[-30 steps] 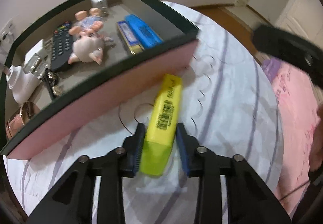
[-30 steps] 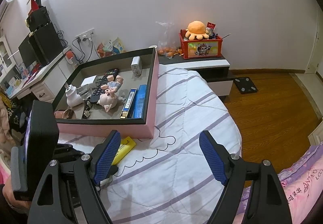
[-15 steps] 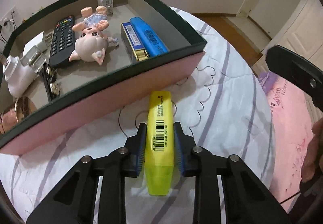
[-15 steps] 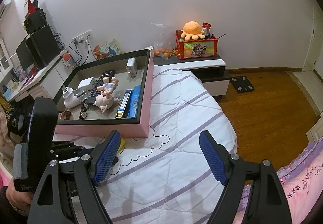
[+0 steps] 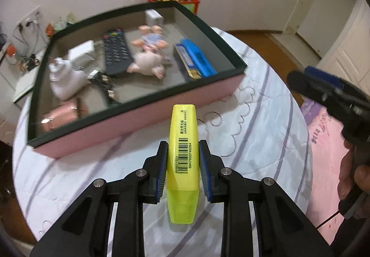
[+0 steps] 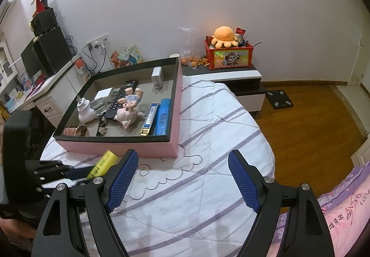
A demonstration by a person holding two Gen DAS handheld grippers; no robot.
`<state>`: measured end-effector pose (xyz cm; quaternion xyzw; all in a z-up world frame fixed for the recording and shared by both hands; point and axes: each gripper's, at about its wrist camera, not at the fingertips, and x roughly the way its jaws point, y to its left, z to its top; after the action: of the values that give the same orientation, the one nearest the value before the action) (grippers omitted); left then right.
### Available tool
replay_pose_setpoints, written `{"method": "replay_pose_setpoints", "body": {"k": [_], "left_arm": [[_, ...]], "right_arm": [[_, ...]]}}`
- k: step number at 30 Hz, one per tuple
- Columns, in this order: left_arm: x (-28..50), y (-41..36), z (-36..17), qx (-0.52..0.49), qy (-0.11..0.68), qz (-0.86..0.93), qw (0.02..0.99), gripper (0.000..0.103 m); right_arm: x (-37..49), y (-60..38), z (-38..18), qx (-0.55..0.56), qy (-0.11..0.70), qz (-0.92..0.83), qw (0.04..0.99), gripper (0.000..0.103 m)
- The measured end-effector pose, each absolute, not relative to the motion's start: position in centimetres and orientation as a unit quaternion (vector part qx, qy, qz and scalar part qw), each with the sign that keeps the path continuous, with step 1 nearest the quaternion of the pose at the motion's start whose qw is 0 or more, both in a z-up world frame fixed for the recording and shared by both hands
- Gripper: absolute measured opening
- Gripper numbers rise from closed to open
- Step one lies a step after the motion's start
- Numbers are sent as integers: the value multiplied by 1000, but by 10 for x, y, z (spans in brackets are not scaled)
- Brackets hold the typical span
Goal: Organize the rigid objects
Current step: 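Grasp the yellow highlighter with the left gripper and lift it, then lower the highlighter into the box beside the canister, open the left gripper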
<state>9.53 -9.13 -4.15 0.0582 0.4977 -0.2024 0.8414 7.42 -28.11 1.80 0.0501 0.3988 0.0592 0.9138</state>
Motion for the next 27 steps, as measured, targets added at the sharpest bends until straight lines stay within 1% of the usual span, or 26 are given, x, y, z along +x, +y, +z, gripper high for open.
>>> {"method": "replay_pose_setpoints", "body": {"k": [10, 16, 22, 27], "left_arm": [[102, -50, -8, 48, 474, -136, 869, 26], [127, -24, 9, 30, 464, -111, 878, 26], [165, -22, 2, 25, 471, -109, 875, 26], [191, -37, -20, 31, 491, -119, 862, 26]], "right_arm": [[89, -246, 24, 31, 397, 88, 913, 82], [113, -226, 31, 22, 390, 109, 914, 82], [138, -217, 32, 20, 386, 119, 914, 82], [152, -218, 24, 22, 396, 118, 910, 82]]}}
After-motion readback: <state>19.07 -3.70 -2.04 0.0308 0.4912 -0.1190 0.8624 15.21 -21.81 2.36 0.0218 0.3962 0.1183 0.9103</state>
